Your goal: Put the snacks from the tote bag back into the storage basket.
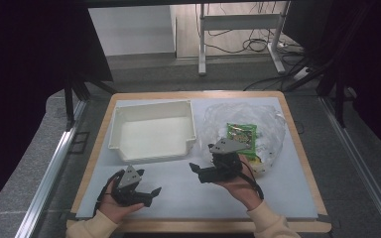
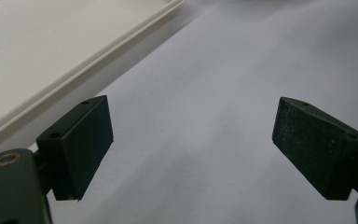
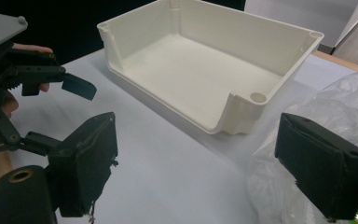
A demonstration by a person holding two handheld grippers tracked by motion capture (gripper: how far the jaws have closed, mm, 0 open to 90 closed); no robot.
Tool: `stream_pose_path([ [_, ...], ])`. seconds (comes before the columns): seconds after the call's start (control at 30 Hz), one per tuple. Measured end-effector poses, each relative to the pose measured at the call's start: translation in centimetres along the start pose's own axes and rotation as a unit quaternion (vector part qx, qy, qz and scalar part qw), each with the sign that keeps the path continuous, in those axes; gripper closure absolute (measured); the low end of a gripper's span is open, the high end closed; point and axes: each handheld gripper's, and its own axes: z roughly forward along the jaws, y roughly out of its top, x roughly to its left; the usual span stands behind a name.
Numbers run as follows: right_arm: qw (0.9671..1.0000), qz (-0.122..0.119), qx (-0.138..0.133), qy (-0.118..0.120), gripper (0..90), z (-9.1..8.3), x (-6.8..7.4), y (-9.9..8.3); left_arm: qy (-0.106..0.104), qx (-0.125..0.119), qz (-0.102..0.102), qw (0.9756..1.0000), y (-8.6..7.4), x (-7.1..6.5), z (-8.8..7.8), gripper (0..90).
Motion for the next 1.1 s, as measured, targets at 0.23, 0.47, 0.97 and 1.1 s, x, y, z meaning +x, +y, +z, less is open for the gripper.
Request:
stream_pose_path([
  [0.23, 1.0000, -0.003, 0.005, -0.003, 13.8, -0.2, -0.4, 0.5, 0.003, -0.001, 0.002, 1.0000, 0.0, 0.0, 0.0, 12.6],
  [0.47, 0.9999, -0.002, 0.002, -0.012, 15.3, -0.4, -1.4, 1.1, 0.002, -0.005, 0.002, 1.0000, 0.0, 0.0, 0.0, 13.0],
  [0.97, 0.9995, 0.007, 0.001, -0.030, 17.6, -0.4, -4.0, 2.2, 0.002, -0.005, 0.004, 1.0000, -0.1, 0.0, 0.2, 13.5],
  [1.1, 0.9990, 0.010, 0.003, -0.043, 18.1, -0.2, -5.0, 2.3, 0.002, -0.005, 0.005, 1.0000, -0.1, 0.0, 0.2, 13.5],
])
